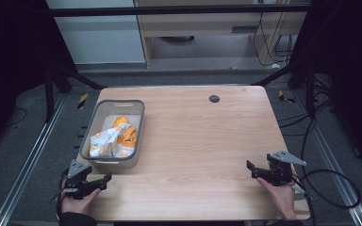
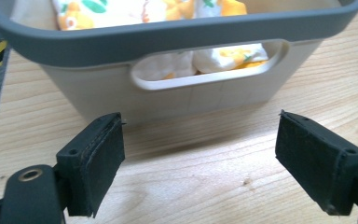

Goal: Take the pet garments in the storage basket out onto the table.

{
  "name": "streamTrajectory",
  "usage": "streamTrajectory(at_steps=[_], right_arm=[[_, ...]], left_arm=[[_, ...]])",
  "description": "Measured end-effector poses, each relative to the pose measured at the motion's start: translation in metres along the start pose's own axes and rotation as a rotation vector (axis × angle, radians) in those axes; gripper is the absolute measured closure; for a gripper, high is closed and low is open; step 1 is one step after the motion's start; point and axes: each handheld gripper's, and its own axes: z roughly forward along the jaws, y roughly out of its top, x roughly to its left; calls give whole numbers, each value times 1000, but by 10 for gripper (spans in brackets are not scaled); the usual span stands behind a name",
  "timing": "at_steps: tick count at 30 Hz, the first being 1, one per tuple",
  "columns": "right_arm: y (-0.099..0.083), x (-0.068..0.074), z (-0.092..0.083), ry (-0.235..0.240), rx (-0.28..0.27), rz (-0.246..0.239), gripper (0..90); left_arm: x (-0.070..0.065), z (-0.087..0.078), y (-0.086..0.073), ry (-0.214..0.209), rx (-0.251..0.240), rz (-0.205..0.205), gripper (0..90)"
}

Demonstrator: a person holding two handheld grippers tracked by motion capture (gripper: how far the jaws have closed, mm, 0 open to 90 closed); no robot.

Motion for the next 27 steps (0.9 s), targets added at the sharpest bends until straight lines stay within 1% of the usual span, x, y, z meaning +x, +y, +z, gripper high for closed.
streamTrajectory(at_steps=[4,8,10,13,14,19,27], right_arm=[[0,0,0,12,-4,4,114],[0,0,1,8,1,-3,114],[0,0,1,7,0,-5,114],[0,0,2,4,9,-13,114],[0,0,2,5,15,-9,114],[0,1,3,11,12,-15,114],[-1,1,3,3,7,-25,114]], left_arm=[[0,-4,3,0,-21,-10,149],[-1,-10,6,-7,-48,-18,164],[-1,-11,7,-6,-53,-22,173],[-1,-17,12,-12,-77,-32,173],[-2,-19,14,-15,-85,-35,173],[-6,-28,23,-18,-119,-28,173],[-7,-35,39,-22,-142,-22,177]])
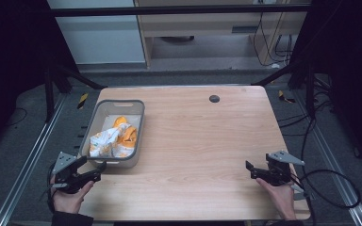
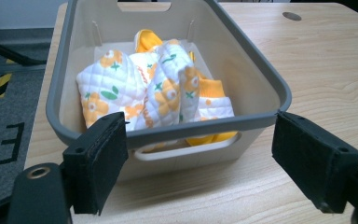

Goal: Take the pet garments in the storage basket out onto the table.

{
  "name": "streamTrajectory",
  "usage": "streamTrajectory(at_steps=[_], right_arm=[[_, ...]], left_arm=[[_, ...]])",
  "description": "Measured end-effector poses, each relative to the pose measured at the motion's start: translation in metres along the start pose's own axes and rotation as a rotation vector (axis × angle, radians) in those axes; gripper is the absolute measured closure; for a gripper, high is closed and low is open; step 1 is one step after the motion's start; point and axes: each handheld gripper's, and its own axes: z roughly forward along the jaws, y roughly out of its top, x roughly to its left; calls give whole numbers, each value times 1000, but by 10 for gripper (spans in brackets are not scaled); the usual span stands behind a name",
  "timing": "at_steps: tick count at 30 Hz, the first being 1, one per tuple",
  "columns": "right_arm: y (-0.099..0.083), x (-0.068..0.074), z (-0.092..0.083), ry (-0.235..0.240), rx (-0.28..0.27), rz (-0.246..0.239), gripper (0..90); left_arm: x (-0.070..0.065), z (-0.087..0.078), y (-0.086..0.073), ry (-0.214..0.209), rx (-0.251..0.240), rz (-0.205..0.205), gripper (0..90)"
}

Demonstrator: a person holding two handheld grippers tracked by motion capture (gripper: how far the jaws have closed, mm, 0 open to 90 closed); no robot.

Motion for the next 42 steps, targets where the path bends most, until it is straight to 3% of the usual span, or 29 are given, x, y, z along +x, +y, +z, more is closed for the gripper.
streamTrajectory(at_steps=[9,25,30,42], right_arm=[[0,0,0,2,-7,0,114],[-1,1,0,-3,-10,-20,114],[-1,1,0,-3,-9,-22,114],[-1,1,0,3,-4,-22,113]], left_arm=[[-1,-5,10,-10,-15,10,196],[-1,-3,50,-25,-72,45,198],[0,2,61,-34,-52,59,202],[-2,9,90,-4,-2,124,200]])
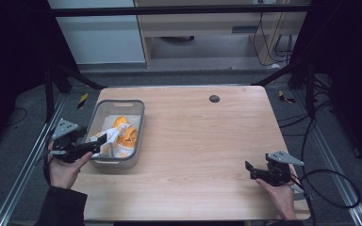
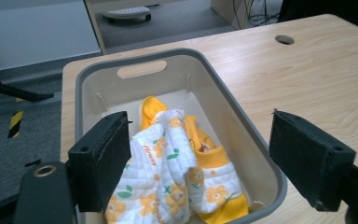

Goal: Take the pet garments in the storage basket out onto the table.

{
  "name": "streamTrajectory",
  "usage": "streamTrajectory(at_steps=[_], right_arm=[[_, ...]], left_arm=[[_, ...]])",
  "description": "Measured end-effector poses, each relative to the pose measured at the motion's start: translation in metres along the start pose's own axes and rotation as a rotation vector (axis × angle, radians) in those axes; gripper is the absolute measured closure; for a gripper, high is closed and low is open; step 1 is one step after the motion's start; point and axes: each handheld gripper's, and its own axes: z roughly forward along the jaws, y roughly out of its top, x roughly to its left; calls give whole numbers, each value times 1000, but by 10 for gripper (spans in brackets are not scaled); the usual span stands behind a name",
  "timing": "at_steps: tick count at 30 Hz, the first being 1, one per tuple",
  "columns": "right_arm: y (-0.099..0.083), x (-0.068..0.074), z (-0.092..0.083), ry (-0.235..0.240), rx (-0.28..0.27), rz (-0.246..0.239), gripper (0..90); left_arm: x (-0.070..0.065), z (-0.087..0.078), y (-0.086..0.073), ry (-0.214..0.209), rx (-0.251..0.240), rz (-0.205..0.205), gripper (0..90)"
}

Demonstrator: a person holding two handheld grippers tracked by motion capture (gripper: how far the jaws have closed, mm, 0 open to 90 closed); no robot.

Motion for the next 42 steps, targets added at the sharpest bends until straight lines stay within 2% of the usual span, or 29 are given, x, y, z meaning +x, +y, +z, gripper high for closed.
streamTrajectory(at_steps=[3,10,19,33,42], right_arm=[[0,0,0,2,0,2,113],[0,0,0,4,-2,2,111],[0,0,0,5,2,-2,110],[0,-1,1,9,7,-4,110],[0,0,2,18,16,-6,110]], left_arm=[[4,4,8,12,27,7,200],[8,12,15,18,55,8,199],[12,31,23,20,136,25,200],[13,58,25,1,250,43,201],[16,68,24,-23,296,20,211]])
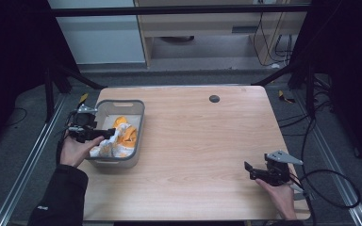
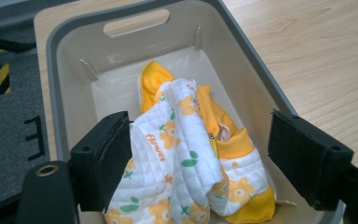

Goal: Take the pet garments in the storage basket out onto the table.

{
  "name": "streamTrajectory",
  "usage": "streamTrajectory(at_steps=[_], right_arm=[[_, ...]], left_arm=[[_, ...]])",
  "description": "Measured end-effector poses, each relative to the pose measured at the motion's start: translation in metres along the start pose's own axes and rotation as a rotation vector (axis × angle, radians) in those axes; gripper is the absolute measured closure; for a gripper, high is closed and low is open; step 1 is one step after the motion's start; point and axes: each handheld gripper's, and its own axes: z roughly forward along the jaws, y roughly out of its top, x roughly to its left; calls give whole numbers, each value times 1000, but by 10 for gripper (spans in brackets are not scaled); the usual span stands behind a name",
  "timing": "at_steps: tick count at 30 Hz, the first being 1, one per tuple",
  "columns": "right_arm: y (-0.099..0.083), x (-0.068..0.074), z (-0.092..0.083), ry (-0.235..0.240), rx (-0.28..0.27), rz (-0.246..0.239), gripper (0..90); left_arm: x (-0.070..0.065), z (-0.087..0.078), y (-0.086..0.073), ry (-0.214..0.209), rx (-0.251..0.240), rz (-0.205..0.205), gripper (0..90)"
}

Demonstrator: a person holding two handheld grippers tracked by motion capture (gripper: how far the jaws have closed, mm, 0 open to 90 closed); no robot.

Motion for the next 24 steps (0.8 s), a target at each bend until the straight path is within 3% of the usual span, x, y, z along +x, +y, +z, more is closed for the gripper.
streamTrajectory(at_steps=[7,13,24], right_arm=[[0,0,0,-1,2,-5,110],[0,0,1,5,6,0,110],[-1,0,1,4,9,-10,110]], left_arm=[[0,11,1,-8,51,8,233],[-3,18,2,-1,85,42,254],[-3,29,2,2,147,50,266]])
